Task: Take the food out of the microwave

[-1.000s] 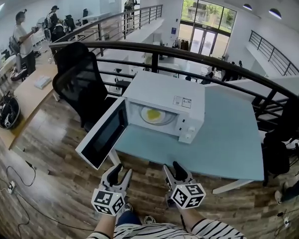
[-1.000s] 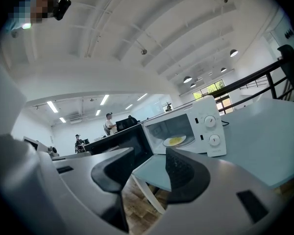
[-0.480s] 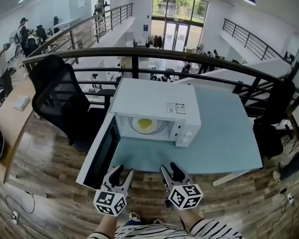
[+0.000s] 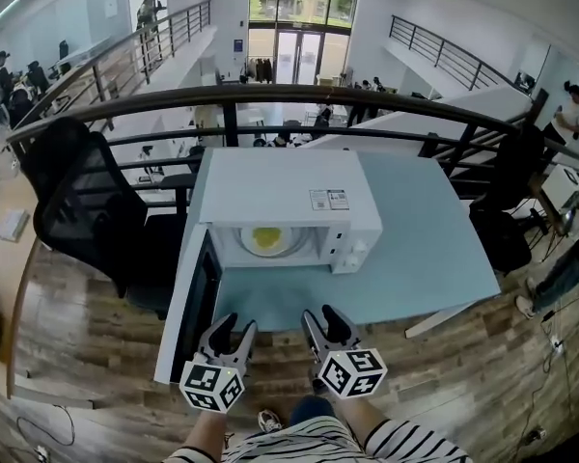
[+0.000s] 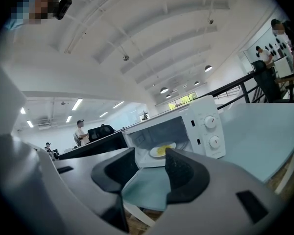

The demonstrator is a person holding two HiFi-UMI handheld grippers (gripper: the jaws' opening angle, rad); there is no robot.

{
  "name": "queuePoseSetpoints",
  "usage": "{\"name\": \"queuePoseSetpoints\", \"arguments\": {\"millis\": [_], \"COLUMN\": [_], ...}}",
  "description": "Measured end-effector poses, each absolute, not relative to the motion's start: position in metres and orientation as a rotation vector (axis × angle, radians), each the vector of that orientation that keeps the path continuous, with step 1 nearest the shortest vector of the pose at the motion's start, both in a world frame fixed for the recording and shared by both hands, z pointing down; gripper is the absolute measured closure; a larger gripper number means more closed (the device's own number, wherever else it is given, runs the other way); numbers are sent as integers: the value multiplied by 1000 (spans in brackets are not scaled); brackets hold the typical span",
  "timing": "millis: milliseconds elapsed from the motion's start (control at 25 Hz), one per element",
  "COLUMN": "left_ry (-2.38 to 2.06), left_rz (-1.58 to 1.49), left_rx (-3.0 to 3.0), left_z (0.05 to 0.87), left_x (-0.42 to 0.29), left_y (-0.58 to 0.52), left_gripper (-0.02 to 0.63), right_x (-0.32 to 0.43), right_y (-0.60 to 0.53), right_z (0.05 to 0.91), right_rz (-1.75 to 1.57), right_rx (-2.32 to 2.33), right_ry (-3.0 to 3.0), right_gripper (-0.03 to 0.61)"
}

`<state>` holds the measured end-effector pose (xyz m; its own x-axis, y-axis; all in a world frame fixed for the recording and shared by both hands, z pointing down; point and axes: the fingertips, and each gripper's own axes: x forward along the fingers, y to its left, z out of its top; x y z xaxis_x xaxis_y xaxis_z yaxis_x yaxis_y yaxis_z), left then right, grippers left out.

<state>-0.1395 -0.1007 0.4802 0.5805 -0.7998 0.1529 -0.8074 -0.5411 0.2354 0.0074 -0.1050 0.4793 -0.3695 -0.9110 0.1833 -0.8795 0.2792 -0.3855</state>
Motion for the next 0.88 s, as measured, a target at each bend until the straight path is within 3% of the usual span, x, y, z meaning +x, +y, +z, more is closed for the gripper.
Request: {"name": "queuePoseSetpoints", "arguments": {"millis": [880], "left_ry": [-1414], "left_rz": [14], "left_rx": [2381], "left_z": [526], "left_x": [-131], "left_y": [-212], "left_gripper": [468], "right_x": [21], "right_y": [-217], "right_z": [528], "right_rz": [-754], "right_rx": [-1738], "right_ry": [2480], "right_gripper": [385]}}
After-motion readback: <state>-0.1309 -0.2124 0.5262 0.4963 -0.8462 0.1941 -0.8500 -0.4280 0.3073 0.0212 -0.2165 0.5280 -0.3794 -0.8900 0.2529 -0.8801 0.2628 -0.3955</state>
